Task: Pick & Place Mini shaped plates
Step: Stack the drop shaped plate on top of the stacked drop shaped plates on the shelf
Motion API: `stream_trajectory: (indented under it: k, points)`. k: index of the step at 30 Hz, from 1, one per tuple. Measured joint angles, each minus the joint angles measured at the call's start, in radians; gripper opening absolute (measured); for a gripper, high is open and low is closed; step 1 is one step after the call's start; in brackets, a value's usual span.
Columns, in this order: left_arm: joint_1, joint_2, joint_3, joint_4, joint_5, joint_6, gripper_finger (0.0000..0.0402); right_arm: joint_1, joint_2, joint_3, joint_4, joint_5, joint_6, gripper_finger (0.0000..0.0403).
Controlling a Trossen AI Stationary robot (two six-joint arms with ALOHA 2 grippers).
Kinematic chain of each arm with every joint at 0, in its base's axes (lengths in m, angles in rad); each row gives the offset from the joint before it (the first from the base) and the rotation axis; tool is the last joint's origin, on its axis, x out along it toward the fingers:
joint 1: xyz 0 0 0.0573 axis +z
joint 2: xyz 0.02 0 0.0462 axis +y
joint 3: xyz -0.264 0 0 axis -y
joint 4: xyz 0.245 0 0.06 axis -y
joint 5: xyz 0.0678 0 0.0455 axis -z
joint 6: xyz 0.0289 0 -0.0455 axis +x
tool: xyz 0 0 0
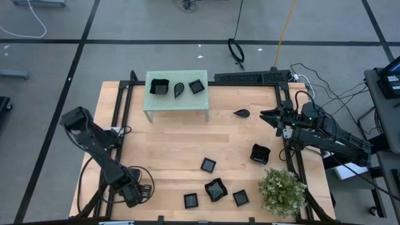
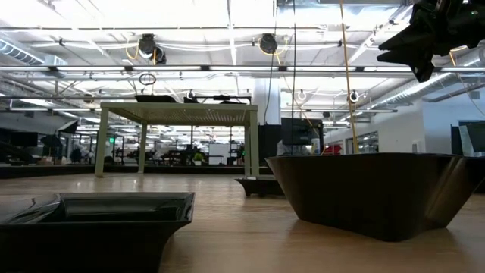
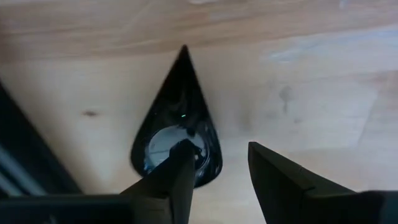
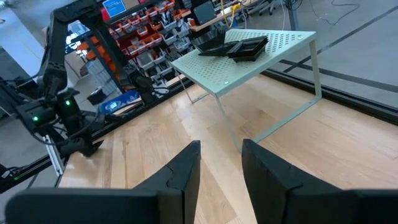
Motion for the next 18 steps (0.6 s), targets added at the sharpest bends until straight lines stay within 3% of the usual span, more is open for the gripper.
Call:
stream_trajectory:
  k: [6,9,15,18]
  points:
    - [0.002,0.059,0.004,0.062,-0.004,0.009,0.0145,0.0,0.0,0.0,0.0,0.0,0.0,0.0105]
    - [0.008,0.06,0.004,0.066,-0.022,0.031,0.0115,0.0,0.0,0.0,0.0,0.0,0.0,0.0105]
    - [0.049,0.06,0.004,0.073,-0.034,0.211,0.0015,0.0,0.0,0.0,0.0,0.0,0.0,0.0105]
    - [0.085,0.061,0.004,0.072,-0.049,0.313,0.0014,0.0,0.0,0.0,0.0,0.0,0.0,0.0105]
